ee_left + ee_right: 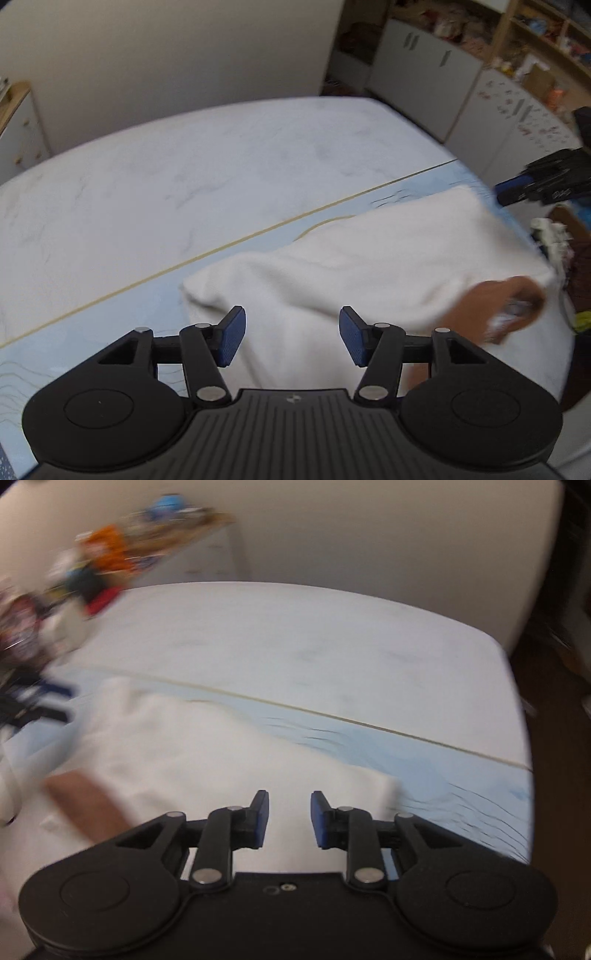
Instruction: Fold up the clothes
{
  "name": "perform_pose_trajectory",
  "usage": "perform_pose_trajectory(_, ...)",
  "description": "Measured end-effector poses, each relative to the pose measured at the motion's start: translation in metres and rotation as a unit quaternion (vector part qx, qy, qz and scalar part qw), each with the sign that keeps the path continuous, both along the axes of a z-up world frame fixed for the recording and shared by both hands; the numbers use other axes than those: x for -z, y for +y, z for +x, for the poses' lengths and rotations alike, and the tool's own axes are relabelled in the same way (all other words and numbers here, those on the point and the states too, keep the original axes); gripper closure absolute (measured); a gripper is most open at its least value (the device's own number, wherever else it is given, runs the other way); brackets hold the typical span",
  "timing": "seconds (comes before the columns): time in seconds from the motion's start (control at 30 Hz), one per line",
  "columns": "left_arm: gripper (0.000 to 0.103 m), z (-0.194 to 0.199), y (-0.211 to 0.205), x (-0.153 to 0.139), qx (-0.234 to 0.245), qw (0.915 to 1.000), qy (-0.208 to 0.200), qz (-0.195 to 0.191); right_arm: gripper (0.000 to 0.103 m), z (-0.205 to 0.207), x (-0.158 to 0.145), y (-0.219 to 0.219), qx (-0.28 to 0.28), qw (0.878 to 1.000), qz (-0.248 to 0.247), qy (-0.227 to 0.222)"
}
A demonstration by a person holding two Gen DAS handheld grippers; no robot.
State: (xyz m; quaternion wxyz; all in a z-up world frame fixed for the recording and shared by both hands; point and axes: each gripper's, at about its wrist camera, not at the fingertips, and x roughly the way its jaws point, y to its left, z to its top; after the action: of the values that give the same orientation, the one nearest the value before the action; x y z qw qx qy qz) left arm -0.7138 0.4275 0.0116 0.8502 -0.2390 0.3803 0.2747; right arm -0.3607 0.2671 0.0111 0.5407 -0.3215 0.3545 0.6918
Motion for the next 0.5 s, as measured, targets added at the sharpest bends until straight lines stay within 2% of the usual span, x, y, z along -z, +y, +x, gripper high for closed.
perform_pose_trajectory(0.07, 0.048, 0.011, -0.014, -0.011, 0.043, 0.9988, -0.024, -0.005, 0.0, -0.02, -0.006, -0.006, -0.046, 0.998, 0.008, 0.038)
perform_pose_trajectory(0.13, 0.048, 0.026, -0.031, -0.013, 0.106, 0.9937, -0.035, -0.014, 0.0, -0.036, -0.007, -0.013, -0.081, 0.995, 0.009, 0.05)
perform_pose_trajectory(0.2, 0.037, 0.04, -0.047, -0.007, 0.145, 0.9894, -0.015, -0.006, 0.0, -0.052, -0.004, -0.019, -0.11, 0.993, 0.0, 0.045)
perform_pose_trajectory(0.23, 0.033, 0.047, -0.054, -0.002, 0.155, 0.9879, 0.001, -0.001, 0.0, -0.058, 0.0, -0.02, -0.116, 0.993, -0.008, 0.036)
perform_pose_trajectory(0.4, 0.033, 0.066, -0.072, 0.019, 0.166, 0.9853, 0.035, 0.018, 0.0, -0.079, 0.022, -0.023, -0.106, 0.994, -0.038, 0.001)
perform_pose_trajectory(0.43, 0.033, 0.069, -0.074, 0.023, 0.163, 0.9853, 0.044, 0.027, 0.0, -0.081, 0.025, -0.024, -0.102, 0.994, -0.035, -0.007)
perform_pose_trajectory(0.47, 0.049, 0.071, -0.075, 0.026, 0.158, 0.9853, 0.054, 0.036, 0.0, -0.083, 0.028, -0.026, -0.097, 0.995, -0.032, -0.017)
perform_pose_trajectory(0.5, 0.058, 0.072, -0.077, 0.027, 0.155, 0.9853, 0.058, 0.043, 0.0, -0.084, 0.028, -0.029, -0.092, 0.995, -0.028, -0.029)
